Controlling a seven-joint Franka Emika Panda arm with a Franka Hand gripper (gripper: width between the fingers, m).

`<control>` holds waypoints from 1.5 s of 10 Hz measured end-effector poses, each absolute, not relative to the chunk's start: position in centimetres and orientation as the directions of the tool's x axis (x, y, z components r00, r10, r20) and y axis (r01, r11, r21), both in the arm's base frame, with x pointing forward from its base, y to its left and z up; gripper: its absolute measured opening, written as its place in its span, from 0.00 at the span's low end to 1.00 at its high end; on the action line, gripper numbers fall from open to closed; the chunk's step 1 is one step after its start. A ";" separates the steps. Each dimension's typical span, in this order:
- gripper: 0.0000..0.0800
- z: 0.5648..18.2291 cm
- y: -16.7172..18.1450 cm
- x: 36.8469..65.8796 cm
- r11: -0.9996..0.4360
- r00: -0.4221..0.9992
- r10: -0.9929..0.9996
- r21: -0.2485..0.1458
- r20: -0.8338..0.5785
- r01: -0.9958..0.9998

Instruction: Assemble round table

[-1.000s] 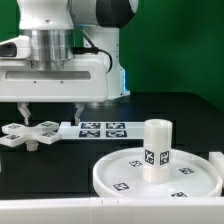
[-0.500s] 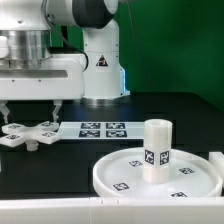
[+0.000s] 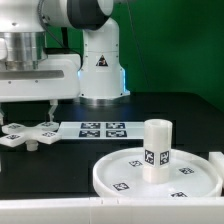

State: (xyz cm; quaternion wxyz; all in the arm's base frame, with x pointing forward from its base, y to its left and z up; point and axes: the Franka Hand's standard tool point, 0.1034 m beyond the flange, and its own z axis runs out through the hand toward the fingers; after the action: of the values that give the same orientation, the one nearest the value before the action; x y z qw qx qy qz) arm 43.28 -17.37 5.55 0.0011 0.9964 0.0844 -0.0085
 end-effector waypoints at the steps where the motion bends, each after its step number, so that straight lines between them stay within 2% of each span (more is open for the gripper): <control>1: 0.81 5.4 -17.7 42.9 -0.981 0.981 0.191 -0.009 -0.026 0.191; 2: 0.81 5.2 -18.0 42.5 -0.984 0.983 0.177 -0.025 -0.041 0.176; 15: 0.81 3.7 -16.7 42.0 -0.979 0.977 0.203 -0.034 -0.068 0.201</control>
Offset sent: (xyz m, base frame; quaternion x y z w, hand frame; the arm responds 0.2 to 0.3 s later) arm 0.0000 0.0000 0.0000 0.0000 0.0000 0.0000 1.0000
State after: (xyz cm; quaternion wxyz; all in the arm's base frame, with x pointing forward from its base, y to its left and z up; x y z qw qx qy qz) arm 42.03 -16.71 3.72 -0.0135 0.9941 0.1015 -0.0356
